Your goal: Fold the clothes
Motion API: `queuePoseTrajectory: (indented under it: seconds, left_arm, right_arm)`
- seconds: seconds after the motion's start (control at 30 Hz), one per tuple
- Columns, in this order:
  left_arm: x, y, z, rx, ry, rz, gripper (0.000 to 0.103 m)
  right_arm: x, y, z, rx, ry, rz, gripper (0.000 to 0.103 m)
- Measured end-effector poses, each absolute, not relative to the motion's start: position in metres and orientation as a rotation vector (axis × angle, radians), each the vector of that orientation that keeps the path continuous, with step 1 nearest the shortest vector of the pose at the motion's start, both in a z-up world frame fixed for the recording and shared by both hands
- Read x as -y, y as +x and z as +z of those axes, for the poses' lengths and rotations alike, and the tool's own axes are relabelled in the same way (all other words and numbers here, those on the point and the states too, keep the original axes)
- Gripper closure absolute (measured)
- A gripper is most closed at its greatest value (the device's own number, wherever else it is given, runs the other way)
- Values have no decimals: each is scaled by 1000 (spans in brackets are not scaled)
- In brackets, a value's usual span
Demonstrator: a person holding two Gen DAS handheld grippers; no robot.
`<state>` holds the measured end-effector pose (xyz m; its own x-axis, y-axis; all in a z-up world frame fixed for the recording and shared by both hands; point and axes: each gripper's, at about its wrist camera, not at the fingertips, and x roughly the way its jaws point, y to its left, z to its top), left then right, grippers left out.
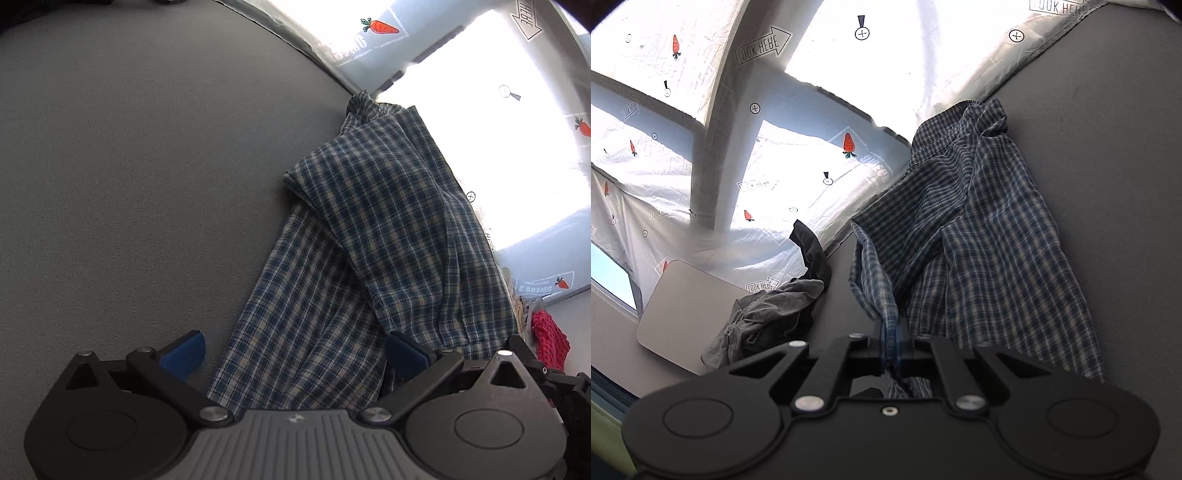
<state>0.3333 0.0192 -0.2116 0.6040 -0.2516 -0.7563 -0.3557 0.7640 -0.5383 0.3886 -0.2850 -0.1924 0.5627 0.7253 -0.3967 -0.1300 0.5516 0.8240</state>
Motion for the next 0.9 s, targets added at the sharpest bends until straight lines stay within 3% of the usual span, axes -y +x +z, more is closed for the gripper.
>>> queuePoseTrajectory:
  seconds: [0.43,0.63,0.9]
  left_arm:
    - [22,283,-209,-940,-439,121,0]
    - [56,267,-216,-984,-129,132,0]
    - [54,254,-216,-989,-94,139,0]
  right_arm:
    - [352,322,-241,-925,1103,447,98]
    - [369,301,-262,-990,1115,376,98]
    - [365,292,-281,-1120,1030,361,98]
